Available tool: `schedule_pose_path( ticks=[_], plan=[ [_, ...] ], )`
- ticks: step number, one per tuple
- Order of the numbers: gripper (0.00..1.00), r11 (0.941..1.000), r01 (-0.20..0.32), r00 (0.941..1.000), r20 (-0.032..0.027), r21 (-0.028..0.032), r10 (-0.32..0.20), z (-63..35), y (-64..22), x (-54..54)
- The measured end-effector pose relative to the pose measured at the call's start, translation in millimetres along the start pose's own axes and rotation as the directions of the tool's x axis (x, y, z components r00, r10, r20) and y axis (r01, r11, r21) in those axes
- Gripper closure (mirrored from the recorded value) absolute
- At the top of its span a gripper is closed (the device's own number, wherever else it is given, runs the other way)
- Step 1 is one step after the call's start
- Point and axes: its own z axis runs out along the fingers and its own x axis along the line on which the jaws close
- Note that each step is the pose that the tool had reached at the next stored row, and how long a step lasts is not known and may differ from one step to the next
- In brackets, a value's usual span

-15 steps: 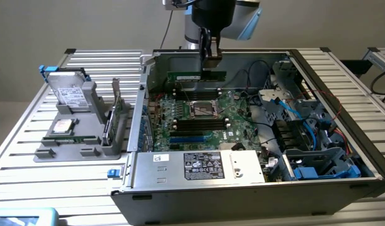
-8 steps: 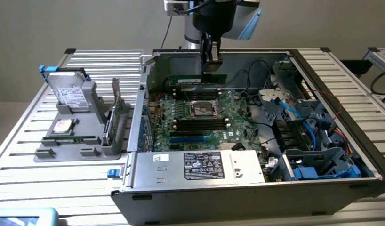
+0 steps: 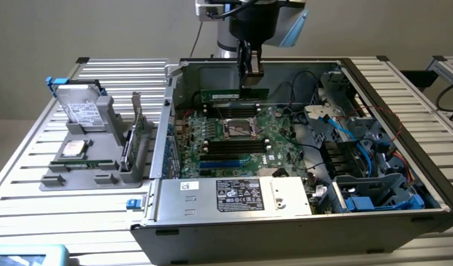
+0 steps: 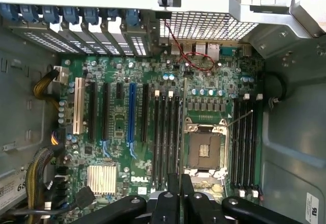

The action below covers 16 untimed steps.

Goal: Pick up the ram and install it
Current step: 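Insert the ram into the slot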

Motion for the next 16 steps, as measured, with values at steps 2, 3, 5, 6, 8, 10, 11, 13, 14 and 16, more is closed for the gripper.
schedule_pose_path(
  ticks=[2,3,5,6,8,10,11,13,14,16],
  plan=[
    [0.87,1.0,0.0,0.9999,-0.013,0.0018,0.0,1.0,-0.1,-0.3],
    [0.87,1.0,0.0,0.9998,-0.019,0.0025,0.0,1.6,-0.1,-1.0],
    [0.87,1.0,0.0,0.9996,-0.0285,0.0041,0.0,2.8,-0.3,-2.3],
    [0.87,1.0,0.0,0.9995,-0.0315,0.0055,0.0,3.6,-0.6,-2.8],
    [0.87,1.0,0.0,0.9995,-0.0325,0.0069,0.0,6.3,-1.2,-2.8],
    [0.87,1.0,0.0,0.9995,-0.0327,0.0076,0.001,9.5,-1.5,-2.8],
    [0.87,1.0,0.0,0.9995,-0.0326,0.0078,0.001,11.4,-1.7,-2.8],
    [0.87,1.0,0.0,0.9995,-0.0326,0.0079,0.001,15.0,-2.1,-2.8],
    [0.87,1.0,0.0,0.9995,-0.0327,0.0079,0.0,16.9,-2.6,-2.8],
    [0.87,1.0,0.0,0.9995,-0.0327,0.0079,0.0,20.5,-3.9,-2.7]
  ],
)
